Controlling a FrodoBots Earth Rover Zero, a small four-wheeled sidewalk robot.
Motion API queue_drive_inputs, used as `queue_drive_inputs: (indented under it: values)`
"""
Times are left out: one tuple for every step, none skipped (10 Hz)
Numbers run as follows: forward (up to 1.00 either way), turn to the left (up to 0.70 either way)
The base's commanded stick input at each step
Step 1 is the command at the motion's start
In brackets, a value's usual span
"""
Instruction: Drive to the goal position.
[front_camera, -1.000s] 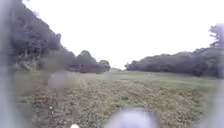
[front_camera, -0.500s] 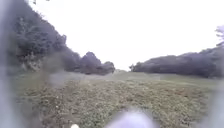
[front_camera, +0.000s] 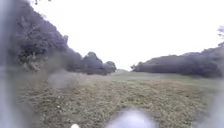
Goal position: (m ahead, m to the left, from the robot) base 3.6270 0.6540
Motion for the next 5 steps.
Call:
queue_drive_inputs:
  values:
    - [0.0, 0.04]
    - [0.0, 0.04]
    - [0.0, 0.04]
    - [0.0, 0.04]
    - [0.0, 0.04]
